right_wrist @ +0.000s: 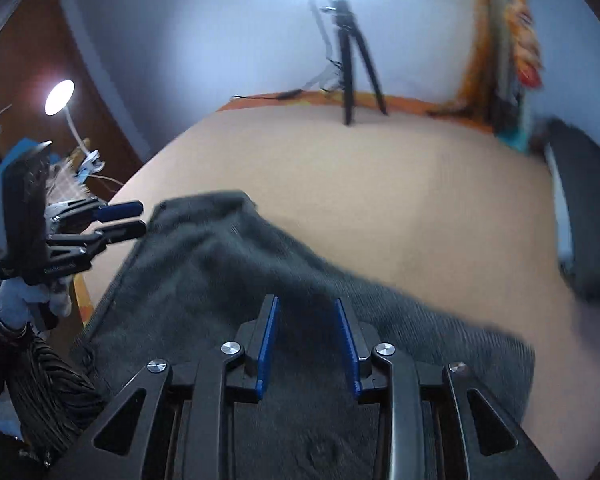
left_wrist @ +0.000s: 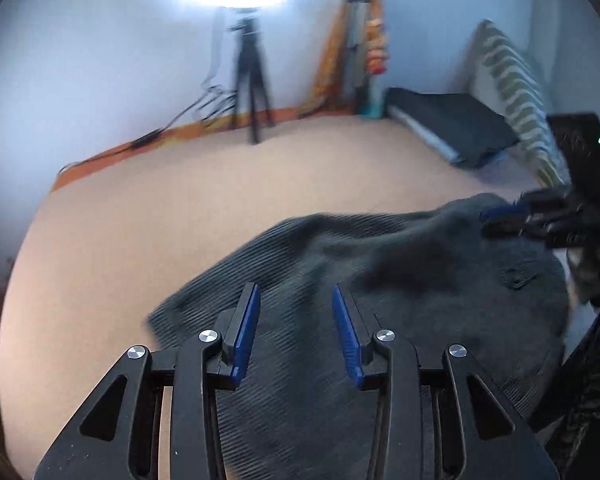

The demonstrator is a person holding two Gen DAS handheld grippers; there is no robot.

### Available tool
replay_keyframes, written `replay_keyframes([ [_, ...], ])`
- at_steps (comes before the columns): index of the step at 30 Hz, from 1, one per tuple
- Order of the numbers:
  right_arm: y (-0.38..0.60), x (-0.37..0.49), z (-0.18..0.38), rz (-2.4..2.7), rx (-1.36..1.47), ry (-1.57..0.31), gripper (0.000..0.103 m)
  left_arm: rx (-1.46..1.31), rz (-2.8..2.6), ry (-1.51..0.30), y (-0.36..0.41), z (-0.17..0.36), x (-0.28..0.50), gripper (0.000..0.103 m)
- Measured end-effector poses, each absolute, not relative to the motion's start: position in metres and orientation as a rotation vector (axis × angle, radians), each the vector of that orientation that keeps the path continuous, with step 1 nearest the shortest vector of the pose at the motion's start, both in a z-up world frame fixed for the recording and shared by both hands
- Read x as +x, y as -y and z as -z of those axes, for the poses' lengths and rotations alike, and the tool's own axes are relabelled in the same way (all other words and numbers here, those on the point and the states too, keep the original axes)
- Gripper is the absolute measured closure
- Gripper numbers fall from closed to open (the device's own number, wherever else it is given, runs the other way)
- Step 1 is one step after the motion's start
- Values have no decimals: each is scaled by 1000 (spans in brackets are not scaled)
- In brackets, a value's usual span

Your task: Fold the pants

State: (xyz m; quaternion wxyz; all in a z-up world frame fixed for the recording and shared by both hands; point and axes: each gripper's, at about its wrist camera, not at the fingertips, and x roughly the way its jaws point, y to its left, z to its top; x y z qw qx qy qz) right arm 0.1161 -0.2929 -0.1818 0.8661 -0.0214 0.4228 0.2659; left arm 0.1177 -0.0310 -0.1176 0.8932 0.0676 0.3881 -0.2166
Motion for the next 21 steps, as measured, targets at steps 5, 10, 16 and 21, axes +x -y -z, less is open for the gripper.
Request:
replay_keyframes([
  [5, 310, 95, 202, -460, -106, -938, 73, 193, 535, -780, 84, 118, 135, 66],
  [10, 333, 82, 206, -374, -146, -964, 75, 253, 538, -883, 113, 148, 155, 66],
  [16, 380, 56, 183, -284, 41, -889, 38, 300, 534, -902, 115, 167, 159, 60],
  [21, 419, 23, 192, -216, 311, -880, 32, 292, 512, -872, 113, 159, 155, 59],
])
